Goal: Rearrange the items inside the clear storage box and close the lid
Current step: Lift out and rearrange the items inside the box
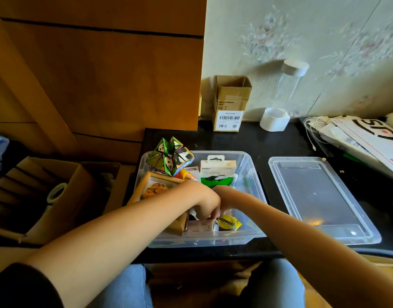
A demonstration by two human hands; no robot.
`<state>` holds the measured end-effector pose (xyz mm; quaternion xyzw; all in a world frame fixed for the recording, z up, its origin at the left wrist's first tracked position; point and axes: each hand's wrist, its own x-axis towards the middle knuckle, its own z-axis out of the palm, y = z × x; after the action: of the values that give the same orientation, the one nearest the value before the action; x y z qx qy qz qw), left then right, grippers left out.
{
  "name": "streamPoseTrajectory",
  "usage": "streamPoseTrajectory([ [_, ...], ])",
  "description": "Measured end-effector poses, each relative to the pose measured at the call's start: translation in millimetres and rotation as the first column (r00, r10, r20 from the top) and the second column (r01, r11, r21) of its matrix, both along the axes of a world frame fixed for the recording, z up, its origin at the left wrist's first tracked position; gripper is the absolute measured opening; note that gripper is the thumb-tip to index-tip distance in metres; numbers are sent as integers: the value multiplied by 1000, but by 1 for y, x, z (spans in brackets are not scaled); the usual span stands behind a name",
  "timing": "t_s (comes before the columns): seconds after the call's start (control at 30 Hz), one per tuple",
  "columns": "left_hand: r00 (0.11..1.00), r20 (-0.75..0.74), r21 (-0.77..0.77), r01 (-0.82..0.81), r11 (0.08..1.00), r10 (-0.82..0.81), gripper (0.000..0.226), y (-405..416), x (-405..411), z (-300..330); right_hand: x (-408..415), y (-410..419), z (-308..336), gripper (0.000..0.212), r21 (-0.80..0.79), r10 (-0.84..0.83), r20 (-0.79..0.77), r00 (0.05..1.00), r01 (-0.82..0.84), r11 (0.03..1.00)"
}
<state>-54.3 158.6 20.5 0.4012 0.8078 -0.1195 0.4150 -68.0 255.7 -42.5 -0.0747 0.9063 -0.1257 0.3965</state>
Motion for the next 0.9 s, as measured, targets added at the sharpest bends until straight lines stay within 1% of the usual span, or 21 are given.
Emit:
streamPoseTrajectory([
  [0.03,1000,-16,-12,3,1000,-3,39,0,0,-2,1,-1,-2,11,27,73,-88,993,-71,997],
  [0.07,999,-38,-24,-4,1000,3,40,0,0,-3,3,-2,-6,20,47,132,-152,980,-126,991],
  [0.1,998,-59,-30,-20,999,18,42,0,0,-4,5,-2,-10,28,62,170,-175,970,-161,985],
  [0.17,996,-79,-22,-36,999,35,43,0,0,-5,9,-3,-14,34,83,213,-213,954,-199,976],
  [0.27,994,-92,-24,-67,997,64,37,-1,-1,-9,8,-4,-13,35,133,287,-240,927,-262,956],
  [0.33,992,-94,-58,-86,995,81,26,-2,-3,-13,5,-2,-9,35,172,336,-258,906,-299,939],
  [0.37,993,-94,-56,-81,995,76,23,-2,-3,-13,3,-1,-4,35,203,371,-258,892,-326,923],
  [0.43,997,-72,-4,-39,999,39,33,-3,-1,-6,0,5,5,37,306,447,-239,862,-370,877],
  [0.5,999,-47,28,-9,1000,11,42,-3,1,0,-2,15,13,39,418,478,-196,856,-368,831],
  [0.57,999,-43,30,0,1000,2,44,-3,2,1,-2,25,17,41,491,470,-171,866,-338,803],
  [0.8,997,-71,49,-24,999,28,43,-5,4,2,3,25,5,39,520,422,-195,885,-271,810],
  [0.9,995,-91,45,-31,999,35,42,-4,6,2,4,25,0,31,540,404,-238,883,-225,811],
])
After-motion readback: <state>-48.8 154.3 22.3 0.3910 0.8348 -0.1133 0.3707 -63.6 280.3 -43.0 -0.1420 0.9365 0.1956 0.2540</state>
